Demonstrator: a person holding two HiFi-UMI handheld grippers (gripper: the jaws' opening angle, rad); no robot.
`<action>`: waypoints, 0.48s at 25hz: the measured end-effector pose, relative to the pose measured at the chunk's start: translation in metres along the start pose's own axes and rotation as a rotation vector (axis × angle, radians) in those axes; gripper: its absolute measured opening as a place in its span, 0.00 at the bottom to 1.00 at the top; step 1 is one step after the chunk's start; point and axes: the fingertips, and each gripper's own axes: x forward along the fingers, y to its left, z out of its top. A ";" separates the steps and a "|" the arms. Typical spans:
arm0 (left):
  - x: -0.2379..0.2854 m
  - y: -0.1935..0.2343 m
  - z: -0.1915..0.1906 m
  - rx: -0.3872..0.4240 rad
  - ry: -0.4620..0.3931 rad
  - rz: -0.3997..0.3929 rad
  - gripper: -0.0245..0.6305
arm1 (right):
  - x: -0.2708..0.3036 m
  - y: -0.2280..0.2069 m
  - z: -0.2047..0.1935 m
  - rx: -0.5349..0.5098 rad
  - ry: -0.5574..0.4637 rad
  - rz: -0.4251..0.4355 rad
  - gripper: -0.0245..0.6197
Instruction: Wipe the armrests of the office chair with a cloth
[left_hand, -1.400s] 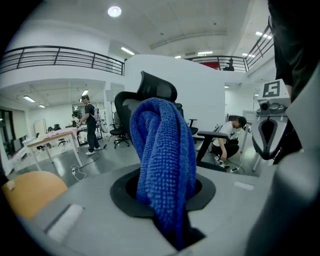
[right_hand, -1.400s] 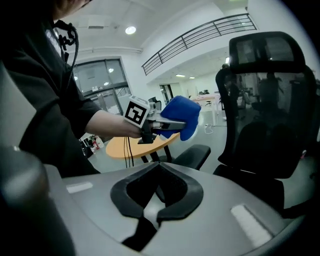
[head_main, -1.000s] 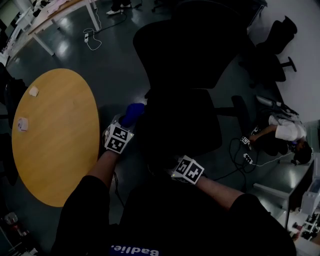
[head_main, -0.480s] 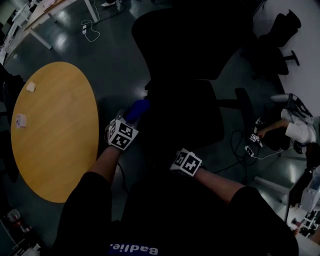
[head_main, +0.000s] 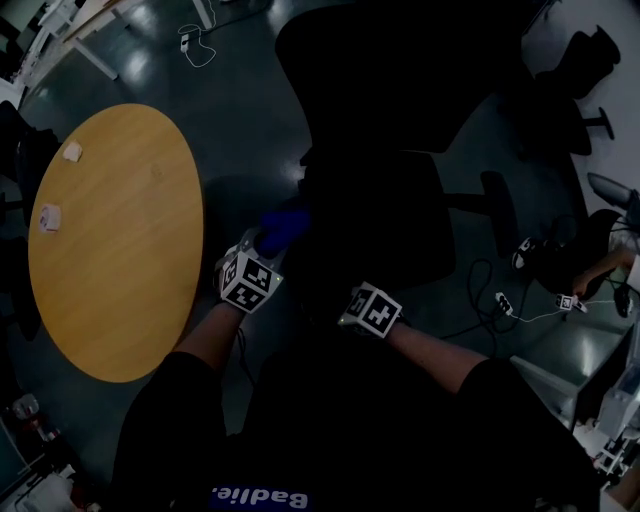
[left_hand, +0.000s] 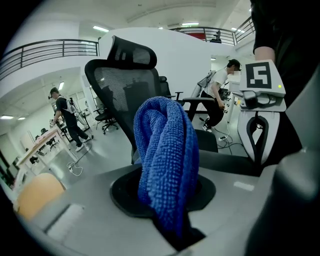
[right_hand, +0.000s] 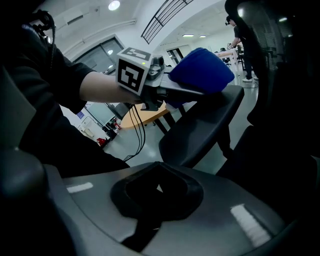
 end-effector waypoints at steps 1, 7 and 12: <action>-0.003 -0.006 -0.001 -0.004 0.001 0.000 0.21 | 0.000 0.000 -0.001 -0.004 0.000 0.008 0.04; -0.017 -0.047 -0.009 -0.003 0.019 -0.010 0.20 | 0.000 0.000 -0.005 -0.023 0.014 0.044 0.04; -0.028 -0.074 -0.013 -0.019 0.043 -0.010 0.20 | 0.002 0.000 -0.012 -0.049 0.053 0.055 0.04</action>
